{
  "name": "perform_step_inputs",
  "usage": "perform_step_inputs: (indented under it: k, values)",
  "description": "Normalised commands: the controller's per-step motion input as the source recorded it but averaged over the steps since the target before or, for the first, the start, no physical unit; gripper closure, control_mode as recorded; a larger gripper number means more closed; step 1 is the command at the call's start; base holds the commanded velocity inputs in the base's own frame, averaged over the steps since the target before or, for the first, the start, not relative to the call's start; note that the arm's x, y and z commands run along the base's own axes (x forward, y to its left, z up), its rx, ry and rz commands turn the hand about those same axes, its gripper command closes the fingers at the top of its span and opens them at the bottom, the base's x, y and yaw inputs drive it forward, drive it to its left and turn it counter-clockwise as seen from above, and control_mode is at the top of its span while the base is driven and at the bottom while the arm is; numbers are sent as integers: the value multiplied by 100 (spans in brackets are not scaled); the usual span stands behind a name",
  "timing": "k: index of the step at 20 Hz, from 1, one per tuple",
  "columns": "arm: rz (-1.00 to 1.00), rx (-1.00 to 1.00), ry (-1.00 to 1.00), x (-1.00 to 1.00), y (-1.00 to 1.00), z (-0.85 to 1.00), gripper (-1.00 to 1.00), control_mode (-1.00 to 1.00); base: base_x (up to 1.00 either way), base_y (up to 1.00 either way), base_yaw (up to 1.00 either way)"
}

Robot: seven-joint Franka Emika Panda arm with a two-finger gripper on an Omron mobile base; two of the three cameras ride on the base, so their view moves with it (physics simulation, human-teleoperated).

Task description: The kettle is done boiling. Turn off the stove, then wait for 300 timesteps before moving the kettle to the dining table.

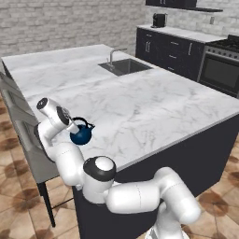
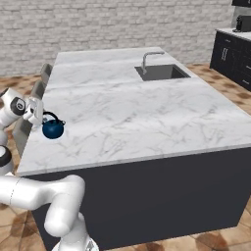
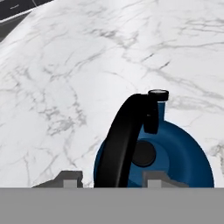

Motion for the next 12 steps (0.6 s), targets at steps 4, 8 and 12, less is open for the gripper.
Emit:
perform_step_inputs:
  k: [4, 8, 12]
  values:
    - [0, 2, 0, 0, 0, 0, -100, -100, 0, 0, 0]
    - [0, 0, 0, 0, 0, 0, -100, -100, 0, 0, 0]
    - [-1, 0, 0, 0, 4, 0, -100, -100, 0, 0, 0]
